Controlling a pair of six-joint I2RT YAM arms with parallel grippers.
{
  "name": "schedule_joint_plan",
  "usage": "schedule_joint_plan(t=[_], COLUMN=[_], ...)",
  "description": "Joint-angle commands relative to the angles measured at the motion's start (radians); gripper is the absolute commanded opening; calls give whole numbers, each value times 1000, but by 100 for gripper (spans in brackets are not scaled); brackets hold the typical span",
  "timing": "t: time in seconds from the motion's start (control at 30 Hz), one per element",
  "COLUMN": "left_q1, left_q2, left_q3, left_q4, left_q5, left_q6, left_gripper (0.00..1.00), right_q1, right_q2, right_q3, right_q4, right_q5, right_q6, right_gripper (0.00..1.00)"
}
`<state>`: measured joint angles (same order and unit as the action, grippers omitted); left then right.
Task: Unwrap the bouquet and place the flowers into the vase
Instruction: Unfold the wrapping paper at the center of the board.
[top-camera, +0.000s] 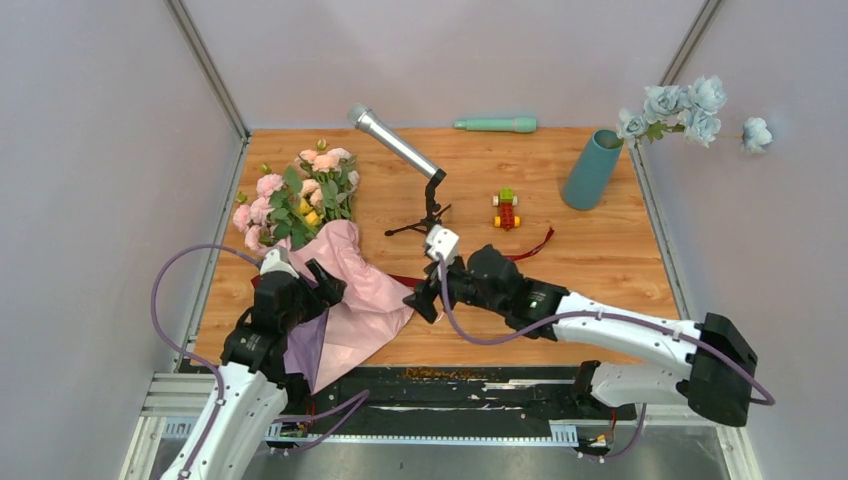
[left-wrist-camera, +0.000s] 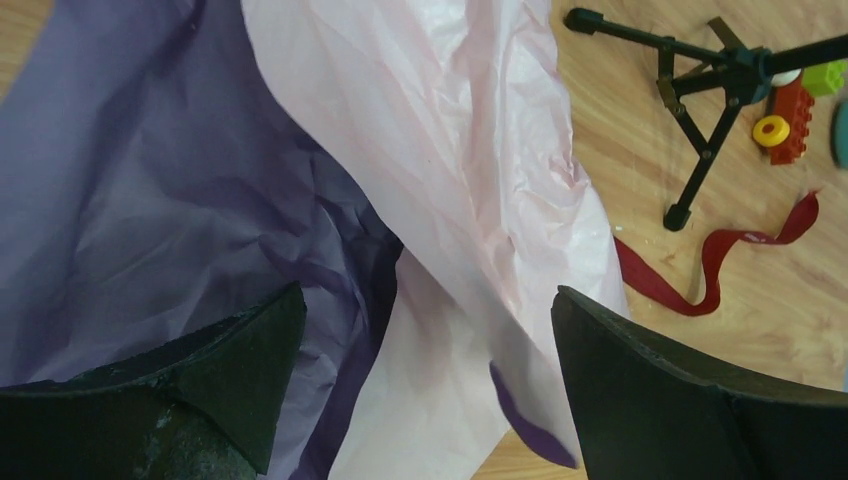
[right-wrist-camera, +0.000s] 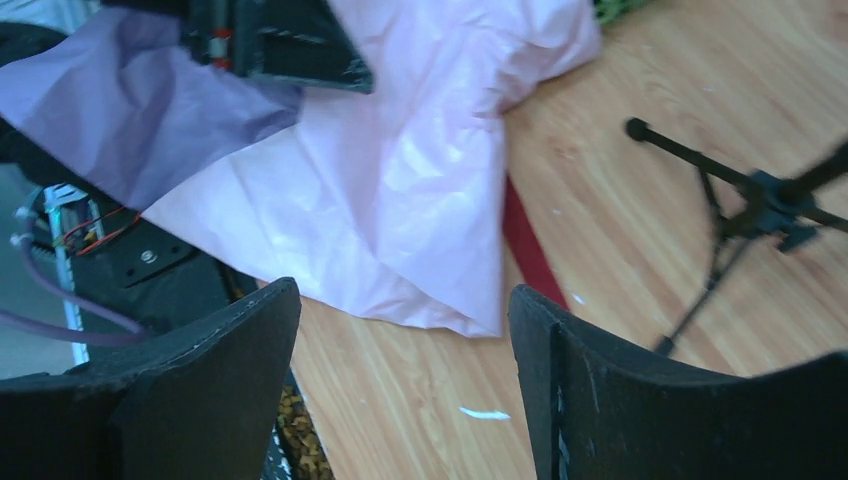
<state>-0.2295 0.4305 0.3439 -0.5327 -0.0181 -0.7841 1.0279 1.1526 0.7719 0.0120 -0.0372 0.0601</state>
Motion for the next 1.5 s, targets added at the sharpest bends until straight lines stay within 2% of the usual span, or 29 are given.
schedule_joint_plan(t=[0.0, 0.2, 0.47, 0.57, 0.63, 0.7, 0.83, 0.87, 0.9, 1.1, 1.47], left_q1=[9, 27, 30, 29, 29, 29, 29, 29, 28, 30, 29], left_q2=[-30, -89, -170, -192, -203, -205, -199, -199, -199, -215, -209], left_q3=[13, -43, -28, -28, -42, -58, -75, -72, -70, -20, 31], left_q4=[20, 20, -47, -80, -81, -70, -47, -45, -45, -63, 57], left_q5=[-125, -174, -218, -247, -246, -234, -220, -222, -223, -228, -94], left_q6=[-40, -107, -94, -85, -90, -101, -110, -106, -104, -59, 96], left_gripper=[100, 100, 100, 100, 100, 100, 100, 100, 100, 100, 100], right_q1=[108, 210, 253, 253, 254, 253, 251, 249, 245, 174, -38], right_q2=[106, 341, 544, 601, 625, 640, 633, 624, 614, 544, 433], right_q3=[18, 145, 298, 345, 375, 393, 422, 423, 423, 418, 305], right_q4=[199, 250, 238, 225, 210, 195, 134, 126, 118, 27, -37], right_q5=[4, 88, 197, 222, 227, 247, 339, 363, 384, 516, 485], right_q6=[-37, -55, -108, -112, -114, -110, -84, -75, -68, 60, 228], right_gripper=[77, 77, 76, 70, 61, 46, 8, 2, 0, 0, 0])
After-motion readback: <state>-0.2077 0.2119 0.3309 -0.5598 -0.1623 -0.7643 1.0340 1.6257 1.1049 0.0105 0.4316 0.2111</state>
